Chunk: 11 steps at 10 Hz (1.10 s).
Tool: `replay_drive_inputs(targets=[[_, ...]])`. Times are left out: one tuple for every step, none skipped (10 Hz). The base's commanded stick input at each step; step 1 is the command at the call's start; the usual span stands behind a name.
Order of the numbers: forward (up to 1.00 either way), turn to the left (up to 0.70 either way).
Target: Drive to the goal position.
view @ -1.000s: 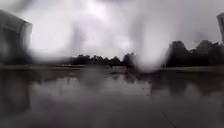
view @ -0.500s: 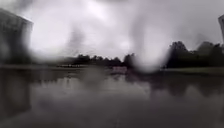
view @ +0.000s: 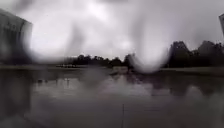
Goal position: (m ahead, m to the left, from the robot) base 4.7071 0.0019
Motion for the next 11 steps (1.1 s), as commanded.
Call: replay_drive_inputs(targets=[[0.7, -0.17], [0.7, -0.16], [0.7, -0.14], [0.7, -0.13], [0.7, -0.12], [0.7, -0.11], [0.7, -0.09], [0.7, -0.08], [0.7, -0.07], [0.7, -0.06], [0.7, -0.04]])
